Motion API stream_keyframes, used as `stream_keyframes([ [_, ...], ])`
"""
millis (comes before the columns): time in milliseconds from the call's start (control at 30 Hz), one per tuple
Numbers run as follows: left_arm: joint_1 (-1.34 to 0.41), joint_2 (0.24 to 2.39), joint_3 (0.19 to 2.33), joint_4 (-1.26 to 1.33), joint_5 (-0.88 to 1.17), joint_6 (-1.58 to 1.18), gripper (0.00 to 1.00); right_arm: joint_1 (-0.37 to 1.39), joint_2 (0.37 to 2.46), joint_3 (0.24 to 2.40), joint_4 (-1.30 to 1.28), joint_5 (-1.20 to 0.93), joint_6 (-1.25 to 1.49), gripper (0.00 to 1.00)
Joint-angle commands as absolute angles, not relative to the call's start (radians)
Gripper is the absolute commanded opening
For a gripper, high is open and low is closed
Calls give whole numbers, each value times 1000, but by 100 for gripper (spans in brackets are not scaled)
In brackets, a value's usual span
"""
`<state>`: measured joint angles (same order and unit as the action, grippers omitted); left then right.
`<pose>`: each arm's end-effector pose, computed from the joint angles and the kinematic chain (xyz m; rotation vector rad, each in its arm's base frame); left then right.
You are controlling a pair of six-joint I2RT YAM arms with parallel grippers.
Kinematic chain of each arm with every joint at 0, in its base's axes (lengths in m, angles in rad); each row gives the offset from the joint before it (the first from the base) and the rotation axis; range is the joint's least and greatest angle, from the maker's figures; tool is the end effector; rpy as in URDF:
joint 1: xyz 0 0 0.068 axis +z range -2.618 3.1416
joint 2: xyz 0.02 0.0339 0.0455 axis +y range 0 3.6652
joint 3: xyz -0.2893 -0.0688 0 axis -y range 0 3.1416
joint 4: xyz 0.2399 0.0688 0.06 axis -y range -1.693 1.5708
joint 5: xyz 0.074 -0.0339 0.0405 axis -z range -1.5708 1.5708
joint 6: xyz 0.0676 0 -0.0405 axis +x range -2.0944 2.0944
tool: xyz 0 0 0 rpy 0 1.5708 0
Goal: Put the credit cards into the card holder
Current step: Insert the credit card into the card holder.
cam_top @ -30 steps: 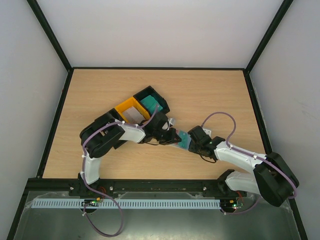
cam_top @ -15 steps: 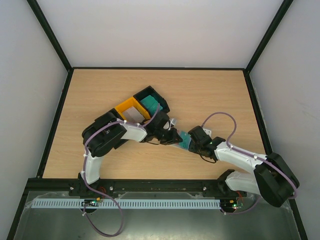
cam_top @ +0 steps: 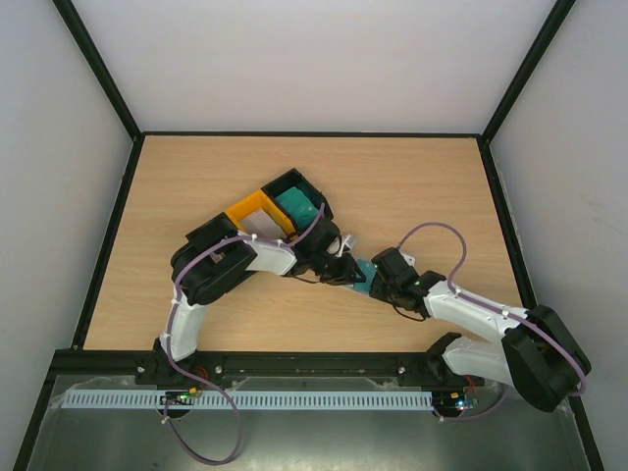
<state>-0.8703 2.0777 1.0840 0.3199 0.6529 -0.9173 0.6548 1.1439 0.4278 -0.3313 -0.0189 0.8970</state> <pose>0.2531 -0.3639 0.1184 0.3663 2.6373 -1.5431 0.1510 0.1175 0.1420 0.3232 2.7128 0.5309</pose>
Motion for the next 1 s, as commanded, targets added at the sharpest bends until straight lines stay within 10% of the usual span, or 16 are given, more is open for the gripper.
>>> stream_keyframes([
  [0,-887,2066,1103,218,636,-852,22,658,1118,428,-346,-2,916,42],
  [433,-903,1931,1145,8,538,-769,63,658,1102,434,-385,36,931,43],
  [967,-931,1948,1254,-210,321,-693,72,657,1121,415,-336,11,921,42],
])
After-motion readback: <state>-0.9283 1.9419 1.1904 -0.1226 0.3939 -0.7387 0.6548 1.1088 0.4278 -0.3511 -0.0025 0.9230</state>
